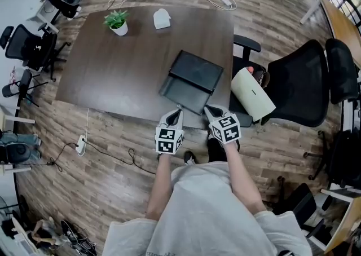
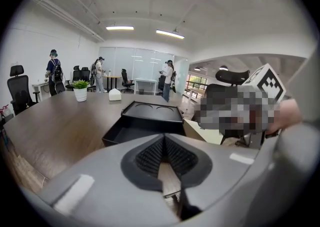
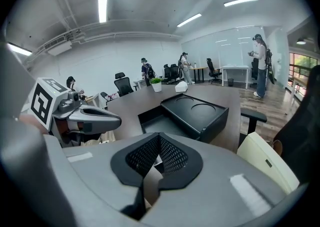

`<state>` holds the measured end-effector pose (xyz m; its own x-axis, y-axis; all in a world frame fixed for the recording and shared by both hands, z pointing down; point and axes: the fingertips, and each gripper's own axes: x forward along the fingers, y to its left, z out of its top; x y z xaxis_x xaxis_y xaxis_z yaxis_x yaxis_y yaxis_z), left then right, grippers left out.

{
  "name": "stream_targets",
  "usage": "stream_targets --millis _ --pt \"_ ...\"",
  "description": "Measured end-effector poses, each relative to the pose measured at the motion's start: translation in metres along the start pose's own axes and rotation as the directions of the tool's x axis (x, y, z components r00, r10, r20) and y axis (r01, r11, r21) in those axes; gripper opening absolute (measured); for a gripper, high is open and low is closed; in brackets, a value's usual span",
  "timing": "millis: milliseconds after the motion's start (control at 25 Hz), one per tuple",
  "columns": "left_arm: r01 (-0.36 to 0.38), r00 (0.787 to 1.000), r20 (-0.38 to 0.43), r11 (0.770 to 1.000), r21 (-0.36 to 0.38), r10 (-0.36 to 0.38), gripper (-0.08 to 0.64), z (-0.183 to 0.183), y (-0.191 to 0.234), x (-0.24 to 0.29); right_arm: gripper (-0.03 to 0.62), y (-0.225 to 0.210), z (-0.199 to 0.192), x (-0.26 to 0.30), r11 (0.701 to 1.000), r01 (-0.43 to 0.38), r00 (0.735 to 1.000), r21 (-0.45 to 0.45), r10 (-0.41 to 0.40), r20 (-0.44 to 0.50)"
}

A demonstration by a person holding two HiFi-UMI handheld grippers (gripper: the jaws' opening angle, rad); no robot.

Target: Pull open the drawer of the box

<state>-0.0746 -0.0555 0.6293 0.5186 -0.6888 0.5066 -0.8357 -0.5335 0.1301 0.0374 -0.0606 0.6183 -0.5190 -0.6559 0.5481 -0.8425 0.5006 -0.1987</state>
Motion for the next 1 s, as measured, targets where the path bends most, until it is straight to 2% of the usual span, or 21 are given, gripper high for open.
stream_targets --millis 560,1000 --pt "0.015 1.000 -0.002 1.000 0.001 -0.015 0.054 -0.011 -0.001 -0.017 0.001 0.018 -0.015 -0.010 1.000 0.009 1.000 0.021 -0.009 -0.001" --pt "0.026 1.000 0.011 1.000 -0.009 -0.026 0.054 -0.018 -0.005 -0.031 0.001 0.027 -0.018 -0.028 0.999 0.039 0.998 0.036 -0.040 0.039"
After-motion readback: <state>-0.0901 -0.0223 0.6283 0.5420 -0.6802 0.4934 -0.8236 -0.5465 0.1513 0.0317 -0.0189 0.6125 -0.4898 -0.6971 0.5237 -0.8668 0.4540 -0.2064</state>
